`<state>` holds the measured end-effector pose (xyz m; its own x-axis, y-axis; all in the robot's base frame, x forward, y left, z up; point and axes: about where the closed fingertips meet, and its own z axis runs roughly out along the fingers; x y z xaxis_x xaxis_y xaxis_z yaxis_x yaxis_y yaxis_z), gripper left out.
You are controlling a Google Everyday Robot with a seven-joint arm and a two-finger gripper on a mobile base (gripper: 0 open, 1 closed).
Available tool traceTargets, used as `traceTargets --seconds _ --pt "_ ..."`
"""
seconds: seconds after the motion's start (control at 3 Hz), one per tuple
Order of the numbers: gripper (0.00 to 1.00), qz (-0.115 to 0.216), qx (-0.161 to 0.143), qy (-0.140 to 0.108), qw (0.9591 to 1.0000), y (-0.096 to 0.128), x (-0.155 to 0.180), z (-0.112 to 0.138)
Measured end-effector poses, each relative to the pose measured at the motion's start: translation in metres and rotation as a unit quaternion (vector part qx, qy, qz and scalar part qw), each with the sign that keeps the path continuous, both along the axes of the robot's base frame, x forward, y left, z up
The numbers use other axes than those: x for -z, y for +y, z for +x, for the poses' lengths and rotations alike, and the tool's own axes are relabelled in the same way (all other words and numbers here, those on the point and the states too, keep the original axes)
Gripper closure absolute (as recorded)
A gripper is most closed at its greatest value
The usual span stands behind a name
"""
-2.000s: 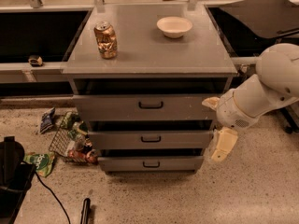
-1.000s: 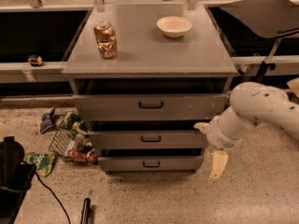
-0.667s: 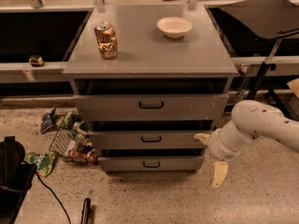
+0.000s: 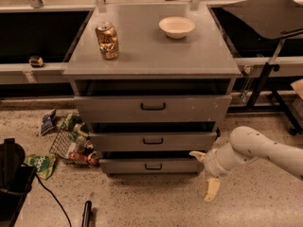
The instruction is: Open bottom drawer
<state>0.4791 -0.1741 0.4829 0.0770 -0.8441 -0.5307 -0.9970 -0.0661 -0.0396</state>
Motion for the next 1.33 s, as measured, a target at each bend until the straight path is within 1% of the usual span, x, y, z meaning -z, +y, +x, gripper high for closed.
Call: traceTargets --seconds 0.33,0.67,1.0,1.33 --pt "0.0 0.001 -0.004 0.0 1.0 0.001 0.011 0.003" --pt "0.0 0.013 -0.02 -0.025 0.9994 0.004 0.053 0.032" --pt "0.0 0.062 -0.046 -0.042 0.9961 0.016 0.108 0.059" --pt "0.0 0.109 -0.053 -0.04 0.9918 0.023 0.16 0.07"
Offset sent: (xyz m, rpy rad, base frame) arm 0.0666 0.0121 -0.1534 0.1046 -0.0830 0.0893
